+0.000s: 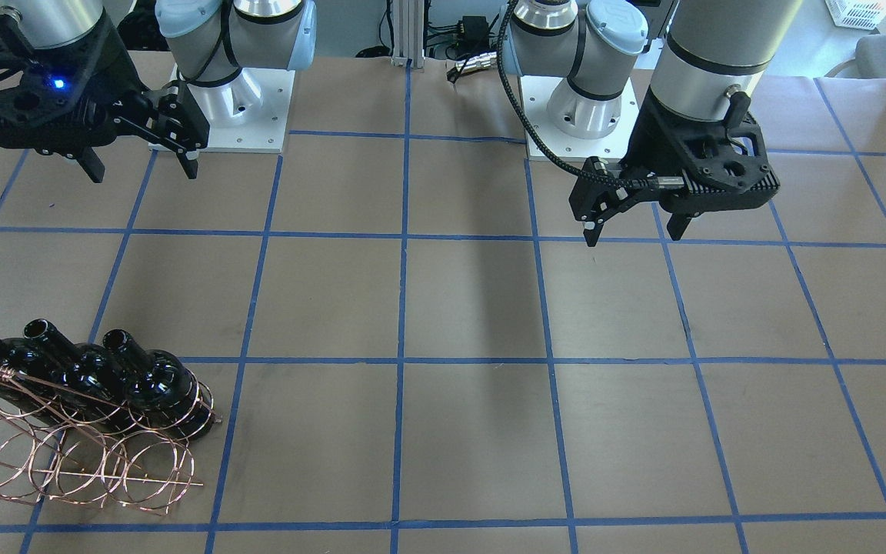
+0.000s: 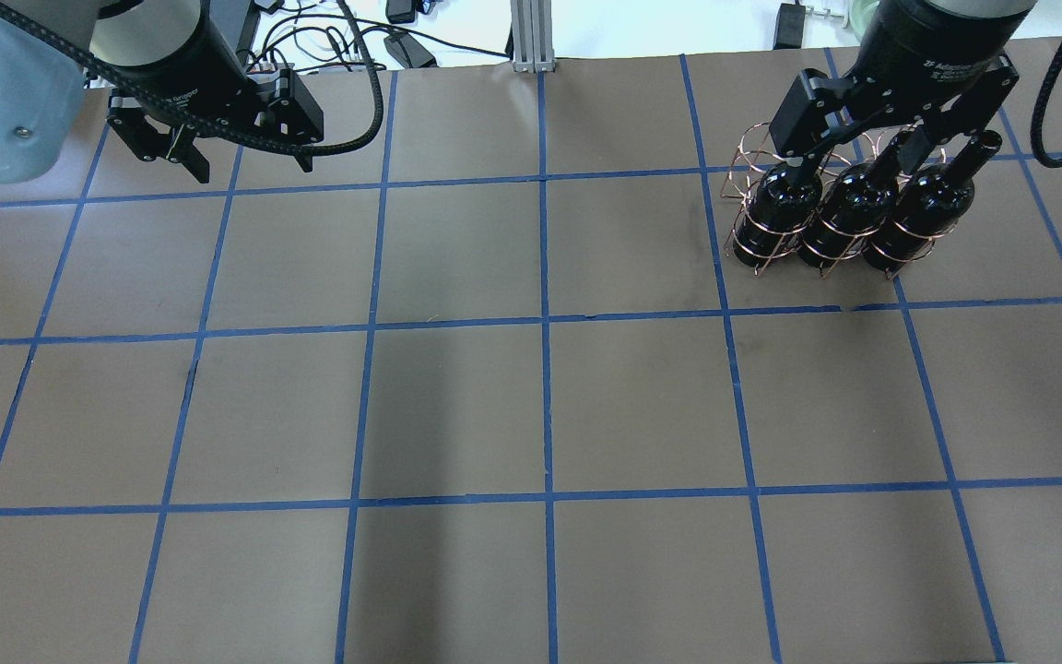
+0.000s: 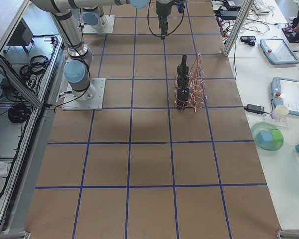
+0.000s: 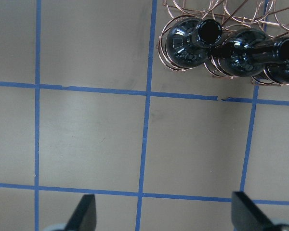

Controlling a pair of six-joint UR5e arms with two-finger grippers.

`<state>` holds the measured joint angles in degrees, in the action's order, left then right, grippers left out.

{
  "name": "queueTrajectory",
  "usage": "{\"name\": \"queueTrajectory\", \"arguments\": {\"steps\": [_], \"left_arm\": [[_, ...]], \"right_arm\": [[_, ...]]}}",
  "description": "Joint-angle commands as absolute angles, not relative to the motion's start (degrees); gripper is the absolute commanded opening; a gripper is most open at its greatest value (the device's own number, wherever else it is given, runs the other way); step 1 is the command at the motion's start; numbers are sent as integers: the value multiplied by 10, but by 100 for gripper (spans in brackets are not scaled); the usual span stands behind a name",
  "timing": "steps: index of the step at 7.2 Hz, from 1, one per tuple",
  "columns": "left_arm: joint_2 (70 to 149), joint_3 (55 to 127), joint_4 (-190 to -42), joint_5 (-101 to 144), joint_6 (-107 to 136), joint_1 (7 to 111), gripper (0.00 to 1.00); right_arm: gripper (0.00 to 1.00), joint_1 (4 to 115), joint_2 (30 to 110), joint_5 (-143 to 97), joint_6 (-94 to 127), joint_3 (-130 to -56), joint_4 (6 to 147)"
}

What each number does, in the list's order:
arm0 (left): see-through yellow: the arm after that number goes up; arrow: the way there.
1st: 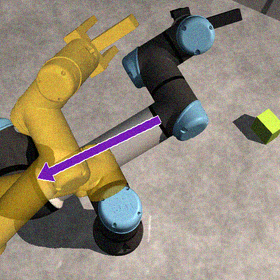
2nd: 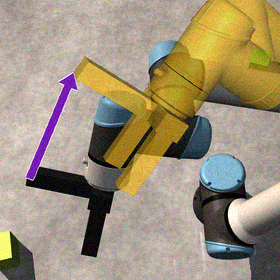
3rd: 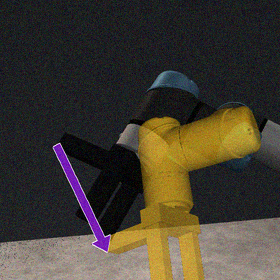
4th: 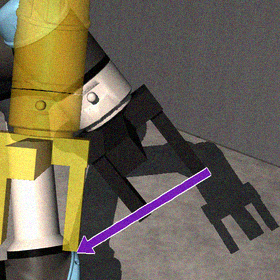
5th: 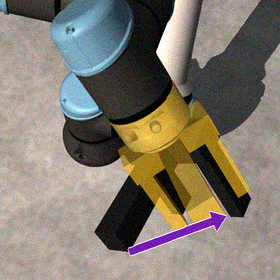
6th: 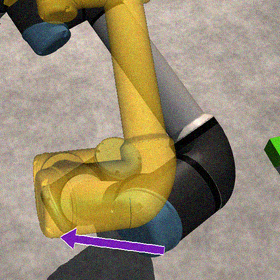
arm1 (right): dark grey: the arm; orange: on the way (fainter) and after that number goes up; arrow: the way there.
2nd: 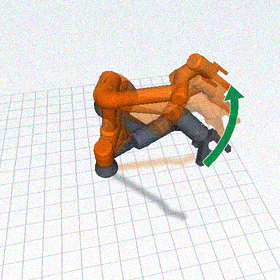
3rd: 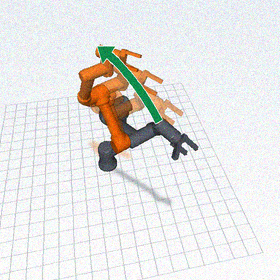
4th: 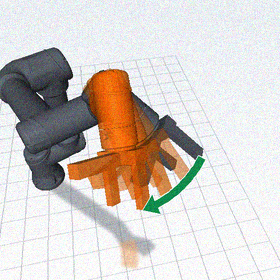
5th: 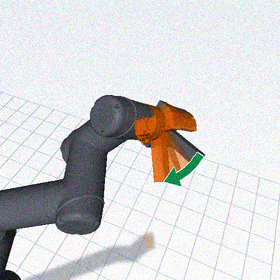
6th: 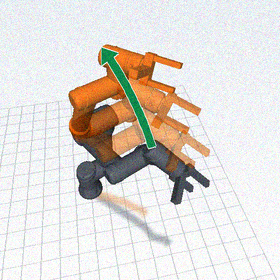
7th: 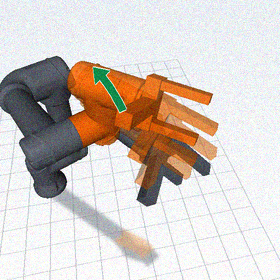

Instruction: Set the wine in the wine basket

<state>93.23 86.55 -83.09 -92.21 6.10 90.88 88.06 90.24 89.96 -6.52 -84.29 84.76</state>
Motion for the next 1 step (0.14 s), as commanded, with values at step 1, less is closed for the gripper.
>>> {"name": "queueTrajectory", "arguments": {"steps": [1], "left_arm": [[931, 876, -828, -920, 62, 910, 100]], "right_arm": [[100, 881, 903, 899, -65, -843, 847]]}}
